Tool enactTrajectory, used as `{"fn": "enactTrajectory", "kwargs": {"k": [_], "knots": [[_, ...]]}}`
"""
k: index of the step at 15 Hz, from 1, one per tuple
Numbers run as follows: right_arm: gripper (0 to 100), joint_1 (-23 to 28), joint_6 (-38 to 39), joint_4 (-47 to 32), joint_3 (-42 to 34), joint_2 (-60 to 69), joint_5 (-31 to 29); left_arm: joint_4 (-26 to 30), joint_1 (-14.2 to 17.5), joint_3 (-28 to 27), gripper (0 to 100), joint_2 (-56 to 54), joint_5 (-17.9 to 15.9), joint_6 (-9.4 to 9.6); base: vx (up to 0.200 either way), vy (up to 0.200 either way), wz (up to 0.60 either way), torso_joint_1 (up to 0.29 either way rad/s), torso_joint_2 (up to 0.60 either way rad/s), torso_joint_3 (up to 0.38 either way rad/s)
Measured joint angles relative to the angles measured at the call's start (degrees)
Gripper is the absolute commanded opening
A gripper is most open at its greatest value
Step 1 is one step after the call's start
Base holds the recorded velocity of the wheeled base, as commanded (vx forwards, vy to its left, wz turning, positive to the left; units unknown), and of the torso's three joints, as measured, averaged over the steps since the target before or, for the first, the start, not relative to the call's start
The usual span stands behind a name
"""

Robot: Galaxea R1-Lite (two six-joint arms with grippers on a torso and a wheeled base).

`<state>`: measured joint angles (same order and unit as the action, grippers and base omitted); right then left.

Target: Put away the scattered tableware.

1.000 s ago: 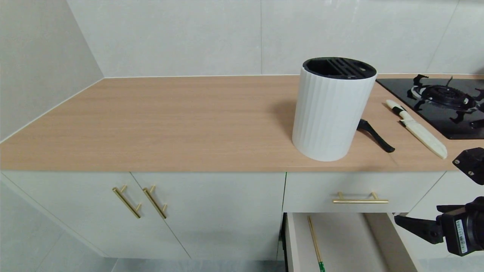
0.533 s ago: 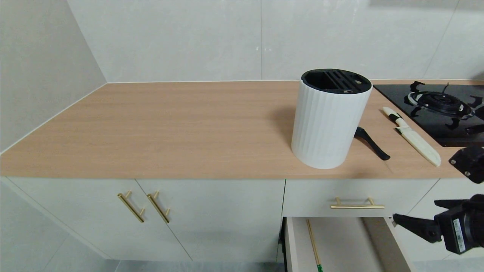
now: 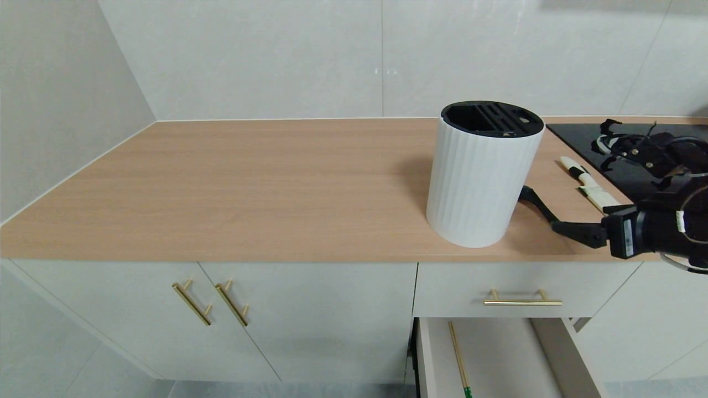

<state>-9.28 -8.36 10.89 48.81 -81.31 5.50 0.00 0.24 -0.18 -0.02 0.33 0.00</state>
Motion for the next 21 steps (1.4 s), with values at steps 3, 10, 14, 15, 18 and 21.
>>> {"fn": "enactTrajectory", "kwargs": {"k": [3,10,14,15,18,21], "knots": [[100,2.17,-1.43,11.45,1.77,-7.94,0.62,0.00,-0.02,0.00,100,0.00,0.00,0.00,0.000,0.000,0.00,0.000,0.00,0.000],[100,4.33,-2.19,20.78,-0.28,-15.96,0.68,0.00,-0.02,0.00,100,0.00,-0.01,0.00,0.000,0.000,0.00,0.000,0.00,0.000],[100,5.01,-2.17,21.38,0.11,-18.82,0.79,0.00,0.00,0.00,100,0.00,0.02,0.00,0.000,0.000,0.00,0.000,0.00,0.000],[100,5.29,-2.17,22.06,0.35,-19.49,0.90,0.00,0.00,0.00,100,0.00,0.02,0.00,0.000,0.000,0.00,0.000,0.00,0.000],[100,5.90,-2.11,23.03,0.50,-20.76,0.99,0.00,0.00,0.00,100,0.00,0.00,-0.02,0.000,0.000,0.00,0.000,0.00,0.000],[100,5.95,-2.06,23.16,0.55,-21.36,1.26,0.00,0.00,0.00,100,0.00,-0.01,0.00,0.000,0.000,0.00,0.000,0.00,0.000]]}}
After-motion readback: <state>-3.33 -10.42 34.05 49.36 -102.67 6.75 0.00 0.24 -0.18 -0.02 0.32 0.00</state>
